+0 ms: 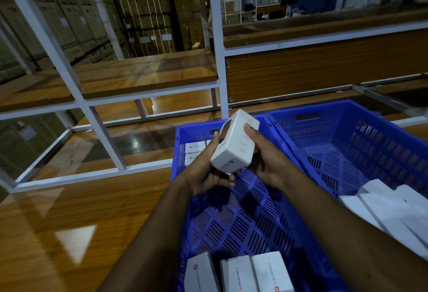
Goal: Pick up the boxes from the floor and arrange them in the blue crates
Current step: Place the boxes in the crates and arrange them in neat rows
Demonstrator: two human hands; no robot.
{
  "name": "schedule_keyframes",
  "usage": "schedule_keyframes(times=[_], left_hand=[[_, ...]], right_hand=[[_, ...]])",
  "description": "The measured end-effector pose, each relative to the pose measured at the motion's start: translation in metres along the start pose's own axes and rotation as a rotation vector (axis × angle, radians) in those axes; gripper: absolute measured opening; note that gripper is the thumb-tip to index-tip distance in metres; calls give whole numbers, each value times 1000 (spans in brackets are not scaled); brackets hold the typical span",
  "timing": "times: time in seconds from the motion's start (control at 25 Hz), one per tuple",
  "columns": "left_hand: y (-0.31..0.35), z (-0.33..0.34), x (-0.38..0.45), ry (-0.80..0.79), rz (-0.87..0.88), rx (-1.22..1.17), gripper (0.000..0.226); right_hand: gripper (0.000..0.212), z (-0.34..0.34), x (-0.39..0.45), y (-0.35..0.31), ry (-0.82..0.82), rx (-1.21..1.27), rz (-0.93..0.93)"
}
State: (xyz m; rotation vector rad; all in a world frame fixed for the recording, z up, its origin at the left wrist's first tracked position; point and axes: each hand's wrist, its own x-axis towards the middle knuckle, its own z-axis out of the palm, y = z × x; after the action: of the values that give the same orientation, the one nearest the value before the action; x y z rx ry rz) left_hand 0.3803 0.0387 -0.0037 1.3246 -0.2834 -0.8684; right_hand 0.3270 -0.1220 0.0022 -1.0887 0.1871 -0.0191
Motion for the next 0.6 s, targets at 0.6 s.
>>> schedule_keyframes(times=[0.6], left_hand=[[6,-8,5,317,352,-58,14]], right_hand=[[66,-6,7,5,33,112,245]])
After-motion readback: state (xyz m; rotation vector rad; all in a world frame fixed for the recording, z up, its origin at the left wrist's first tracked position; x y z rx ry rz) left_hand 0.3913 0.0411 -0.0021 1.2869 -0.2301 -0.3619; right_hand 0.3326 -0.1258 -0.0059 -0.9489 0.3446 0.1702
